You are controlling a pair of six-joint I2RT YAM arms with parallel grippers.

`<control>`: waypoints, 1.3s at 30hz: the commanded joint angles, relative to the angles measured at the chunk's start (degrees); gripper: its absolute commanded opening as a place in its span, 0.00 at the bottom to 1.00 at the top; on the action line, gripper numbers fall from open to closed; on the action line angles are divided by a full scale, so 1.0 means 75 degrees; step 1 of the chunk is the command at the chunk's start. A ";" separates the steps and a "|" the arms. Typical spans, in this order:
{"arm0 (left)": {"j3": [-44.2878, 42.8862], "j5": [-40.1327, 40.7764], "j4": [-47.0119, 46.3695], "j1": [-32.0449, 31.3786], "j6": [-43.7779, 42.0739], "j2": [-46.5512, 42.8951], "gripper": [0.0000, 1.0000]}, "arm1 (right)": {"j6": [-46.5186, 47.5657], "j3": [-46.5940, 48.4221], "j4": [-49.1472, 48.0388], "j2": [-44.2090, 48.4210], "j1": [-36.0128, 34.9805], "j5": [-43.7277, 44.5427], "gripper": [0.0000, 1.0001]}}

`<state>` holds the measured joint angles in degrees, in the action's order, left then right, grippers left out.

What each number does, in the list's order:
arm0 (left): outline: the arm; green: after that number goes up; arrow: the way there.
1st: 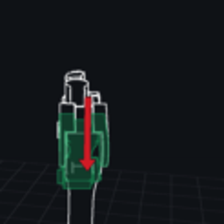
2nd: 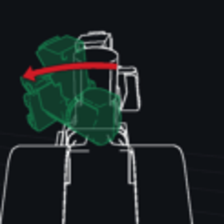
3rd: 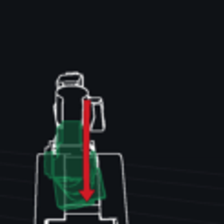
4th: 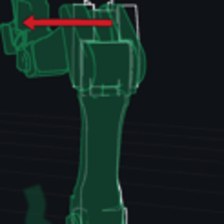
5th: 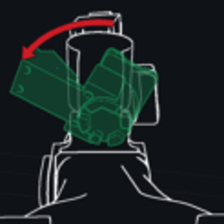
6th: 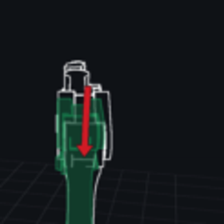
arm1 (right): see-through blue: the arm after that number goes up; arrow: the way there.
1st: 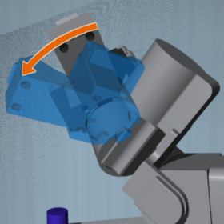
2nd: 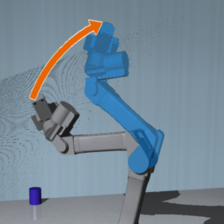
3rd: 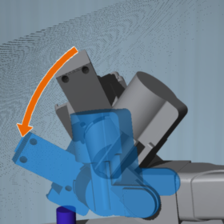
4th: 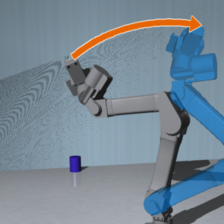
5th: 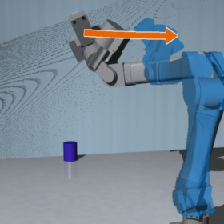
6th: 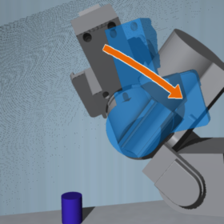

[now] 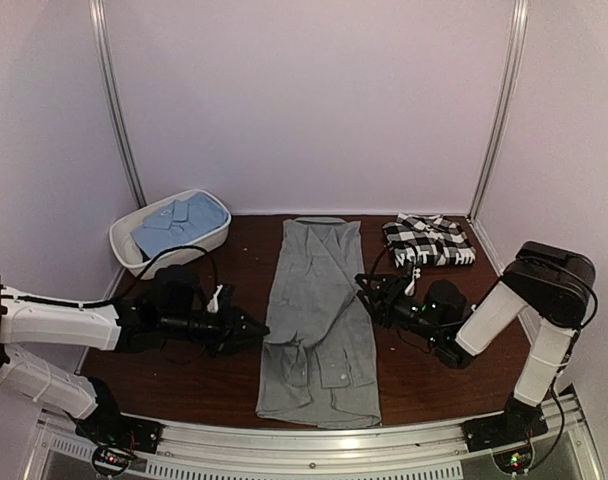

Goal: Fold and stack the long sleeve shirts
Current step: Place the rectangle-folded shirt in the left sleeve, then adjust the sleeve of the rectangle-folded shirt.

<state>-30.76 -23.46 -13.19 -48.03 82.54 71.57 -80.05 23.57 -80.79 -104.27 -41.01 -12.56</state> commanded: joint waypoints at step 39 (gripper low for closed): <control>-0.4763 0.2444 0.5501 -0.2206 -0.5297 0.3886 0.38 | 0.4546 0.1498 0.9702 0.3827 -0.0462 0.0956 0.50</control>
<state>-63.59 -6.28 25.08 -64.36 45.54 98.72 -47.64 35.55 -9.47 -76.90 -44.95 -6.96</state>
